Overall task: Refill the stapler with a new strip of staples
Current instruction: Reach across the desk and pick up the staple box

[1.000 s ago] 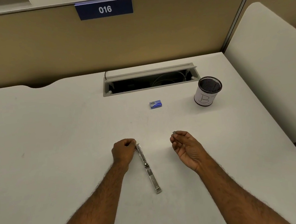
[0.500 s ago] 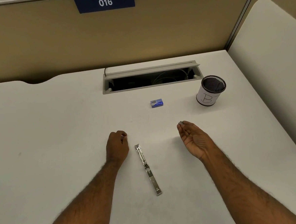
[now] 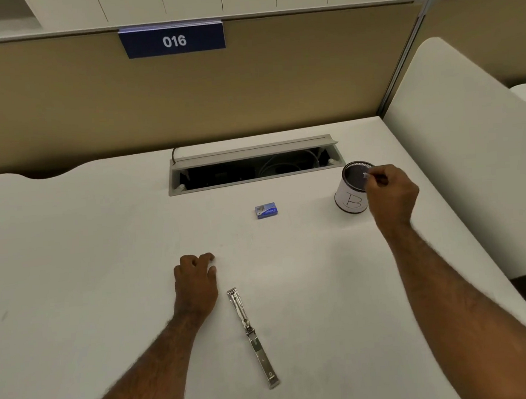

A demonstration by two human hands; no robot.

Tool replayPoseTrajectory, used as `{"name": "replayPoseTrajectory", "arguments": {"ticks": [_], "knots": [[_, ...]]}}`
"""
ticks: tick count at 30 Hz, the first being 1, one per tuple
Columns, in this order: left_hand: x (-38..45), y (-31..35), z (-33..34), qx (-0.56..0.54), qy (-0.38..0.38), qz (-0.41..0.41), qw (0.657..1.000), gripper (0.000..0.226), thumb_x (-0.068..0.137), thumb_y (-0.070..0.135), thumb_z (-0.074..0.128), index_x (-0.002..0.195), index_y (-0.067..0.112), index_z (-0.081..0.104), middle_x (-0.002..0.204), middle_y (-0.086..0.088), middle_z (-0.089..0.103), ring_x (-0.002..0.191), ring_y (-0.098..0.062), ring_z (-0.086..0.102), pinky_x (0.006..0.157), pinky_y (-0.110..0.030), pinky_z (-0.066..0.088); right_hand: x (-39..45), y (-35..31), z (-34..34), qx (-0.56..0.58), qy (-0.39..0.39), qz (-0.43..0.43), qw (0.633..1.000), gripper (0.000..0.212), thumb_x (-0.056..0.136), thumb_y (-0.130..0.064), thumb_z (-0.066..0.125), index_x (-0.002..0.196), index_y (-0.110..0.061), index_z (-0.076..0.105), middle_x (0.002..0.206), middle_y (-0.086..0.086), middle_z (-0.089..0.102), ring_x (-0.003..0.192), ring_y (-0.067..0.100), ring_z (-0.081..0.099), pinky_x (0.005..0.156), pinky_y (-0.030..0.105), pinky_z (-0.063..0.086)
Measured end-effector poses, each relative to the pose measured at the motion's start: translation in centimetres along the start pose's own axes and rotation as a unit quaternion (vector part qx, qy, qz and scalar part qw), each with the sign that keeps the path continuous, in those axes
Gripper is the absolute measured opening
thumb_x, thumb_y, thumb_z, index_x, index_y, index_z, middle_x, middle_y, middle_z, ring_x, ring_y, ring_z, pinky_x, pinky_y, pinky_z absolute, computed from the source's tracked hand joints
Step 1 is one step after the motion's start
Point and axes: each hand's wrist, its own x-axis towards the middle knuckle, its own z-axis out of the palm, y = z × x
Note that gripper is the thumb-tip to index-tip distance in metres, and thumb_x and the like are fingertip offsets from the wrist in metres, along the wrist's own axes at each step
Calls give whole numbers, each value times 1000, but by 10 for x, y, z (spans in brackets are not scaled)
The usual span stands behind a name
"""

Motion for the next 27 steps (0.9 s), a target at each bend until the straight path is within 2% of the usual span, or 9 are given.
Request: {"name": "replayPoseTrajectory", "arguments": {"ticks": [4, 9, 12, 14, 17, 20, 22, 24, 27], "knots": [[1, -4, 3, 1, -3, -4, 1000, 27, 86, 12, 59, 113, 12, 63, 104, -17, 53, 94, -35, 52, 84, -42, 40, 21, 7, 3, -55, -18, -25, 998, 20, 81, -7, 57, 94, -6, 72, 95, 14, 72, 88, 26, 66, 80, 20, 43], [2, -5, 4, 7, -10, -1, 1000, 27, 87, 14, 58, 114, 13, 62, 104, -15, 54, 95, -34, 52, 85, -40, 39, 25, 10, 9, -66, 9, -21, 998, 23, 83, -5, 54, 98, -4, 71, 96, 16, 72, 89, 29, 65, 74, 12, 36], [1, -5, 4, -4, -3, -6, 1000, 27, 86, 13, 60, 112, 14, 63, 104, -15, 53, 93, -34, 52, 85, -40, 40, 9, -4, 17, -41, 61, -93, 993, 20, 82, -1, 52, 93, -1, 69, 91, 17, 70, 84, 30, 63, 76, 25, 43], [0, -3, 4, -4, 7, -7, 1000, 27, 85, 11, 61, 111, 14, 63, 104, -15, 53, 89, -34, 50, 82, -40, 42, -7, -13, 28, -20, 48, -166, 985, 16, 81, 3, 53, 88, -1, 67, 86, 17, 68, 78, 30, 61, 75, 29, 45], [-4, -1, 4, 8, 21, -3, 1000, 27, 84, 9, 61, 111, 15, 64, 105, -15, 54, 88, -34, 49, 78, -41, 47, -36, -23, 52, 16, -46, -216, 975, 17, 81, 6, 55, 91, -1, 67, 85, 15, 67, 75, 27, 61, 74, 28, 46], [-6, -2, 5, 10, 18, 2, 1000, 28, 88, 14, 56, 115, 17, 63, 117, -12, 56, 104, -35, 51, 85, -45, 47, -60, -24, 76, 11, -155, -192, 969, 18, 82, 3, 57, 96, -2, 67, 93, 14, 68, 80, 28, 63, 74, 36, 53], [-7, -2, 5, 20, 14, 15, 1000, 34, 91, 22, 47, 121, 18, 61, 131, -12, 55, 121, -33, 50, 96, -46, 43, -70, -22, 90, -23, -243, -148, 958, 23, 84, -2, 59, 106, -4, 65, 106, 14, 66, 92, 29, 63, 83, 42, 53], [-7, -2, 6, 32, 7, 33, 999, 41, 92, 25, 37, 128, 18, 57, 143, -12, 49, 133, -30, 43, 106, -45, 37, -77, -21, 105, -78, -330, -103, 935, 35, 86, -7, 60, 120, -6, 58, 122, 13, 60, 108, 29, 58, 96, 40, 48], [-6, -3, 9, 51, -10, 47, 998, 50, 94, 29, 23, 137, 19, 47, 151, -8, 38, 140, -26, 33, 114, -41, 28, -86, -22, 125, -126, -407, -84, 901, 53, 88, -8, 58, 138, -12, 42, 145, 10, 42, 128, 27, 44, 108, 37, 39]]}}
